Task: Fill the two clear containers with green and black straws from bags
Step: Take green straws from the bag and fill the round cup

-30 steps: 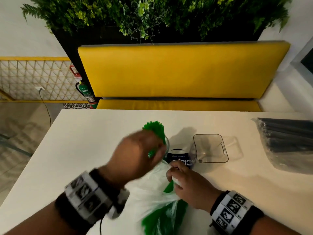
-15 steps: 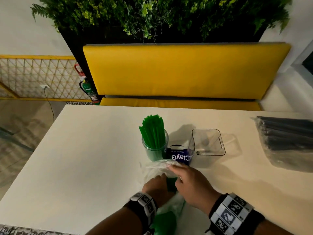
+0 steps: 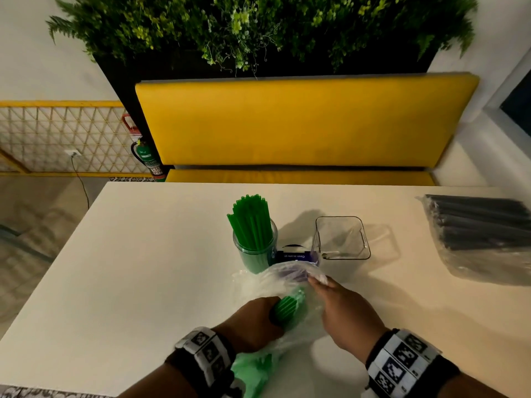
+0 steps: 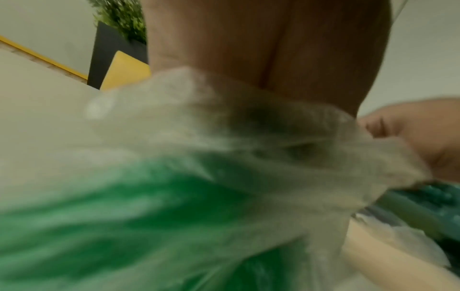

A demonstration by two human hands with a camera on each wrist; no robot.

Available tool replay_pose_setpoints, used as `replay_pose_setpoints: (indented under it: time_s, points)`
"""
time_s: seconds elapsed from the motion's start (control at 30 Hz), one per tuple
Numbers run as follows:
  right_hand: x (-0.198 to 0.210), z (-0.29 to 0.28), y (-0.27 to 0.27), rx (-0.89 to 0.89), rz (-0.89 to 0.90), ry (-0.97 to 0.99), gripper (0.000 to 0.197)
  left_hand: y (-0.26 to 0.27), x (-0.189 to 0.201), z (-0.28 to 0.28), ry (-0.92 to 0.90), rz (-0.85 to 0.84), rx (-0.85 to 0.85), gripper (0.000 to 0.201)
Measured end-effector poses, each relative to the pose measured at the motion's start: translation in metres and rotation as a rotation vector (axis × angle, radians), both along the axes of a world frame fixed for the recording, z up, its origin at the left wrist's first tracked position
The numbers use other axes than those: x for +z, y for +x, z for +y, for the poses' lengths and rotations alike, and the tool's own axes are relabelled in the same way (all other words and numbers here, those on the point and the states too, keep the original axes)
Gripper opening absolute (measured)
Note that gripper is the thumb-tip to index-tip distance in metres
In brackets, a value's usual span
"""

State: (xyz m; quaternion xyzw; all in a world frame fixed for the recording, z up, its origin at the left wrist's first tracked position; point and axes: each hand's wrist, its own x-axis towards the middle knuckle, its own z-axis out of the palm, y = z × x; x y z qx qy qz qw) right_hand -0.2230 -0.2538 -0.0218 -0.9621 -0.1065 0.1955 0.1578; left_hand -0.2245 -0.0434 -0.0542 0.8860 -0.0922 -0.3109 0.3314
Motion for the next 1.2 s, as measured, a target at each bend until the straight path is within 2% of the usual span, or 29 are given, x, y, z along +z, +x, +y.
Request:
replay_pose_setpoints:
  time_s: [0.13,0.23,0.3,0.4,0.47,0.53,0.57,0.63,0.77,0.9,1.03,1.1,1.2]
  points:
    - [0.003,-0.002,0.001,0.047,-0.028,-0.101,0.052,0.0,0.026,0.015,-0.123,-0.064,0.009,0.015]
    - [0.002,-0.003,0.005,0.016,-0.026,-0.107,0.045,0.004,0.035,0.021,-0.126,-0.02,-0.012,0.02]
    - [0.0,-0.002,0.007,-0.043,0.004,0.011,0.052,0.006,0.036,0.023,-0.095,-0.009,-0.055,0.018]
    - [0.002,0.007,0.005,-0.015,0.097,0.285,0.069,0.007,0.038,0.021,-0.148,0.002,-0.067,0.014]
    - [-0.002,0.01,0.003,-0.027,0.076,0.355,0.057,0.006,0.04,0.019,-0.194,0.037,-0.055,0.024]
    - [-0.008,0.007,0.005,-0.096,0.013,0.276,0.027,0.005,0.042,0.019,-0.21,0.061,-0.054,0.024]
    - [-0.011,0.005,0.007,-0.126,-0.011,0.213,0.021,0.005,0.043,0.021,-0.208,0.071,-0.061,0.021]
    - [-0.015,0.001,0.01,-0.158,-0.045,0.119,0.021,0.006,0.046,0.025,-0.187,0.103,-0.088,0.015]
    - [-0.024,-0.001,0.014,-0.209,-0.036,0.055,0.024,0.009,0.044,0.029,-0.154,0.12,-0.105,0.014]
    - [-0.033,-0.003,0.011,-0.232,0.144,-0.036,0.025,0.007,0.042,0.027,-0.349,0.158,0.004,0.011]
    - [-0.031,-0.006,0.009,-0.084,0.08,-0.092,0.028,0.012,0.066,0.028,-0.567,0.144,0.078,0.008]
    - [-0.02,-0.001,0.007,0.019,0.062,-0.126,0.042,0.023,0.088,0.032,-0.725,0.018,0.243,0.013]
    - [0.0,0.012,0.009,0.177,0.047,-0.203,0.077,0.048,0.124,0.041,-0.999,-0.271,0.577,0.007]
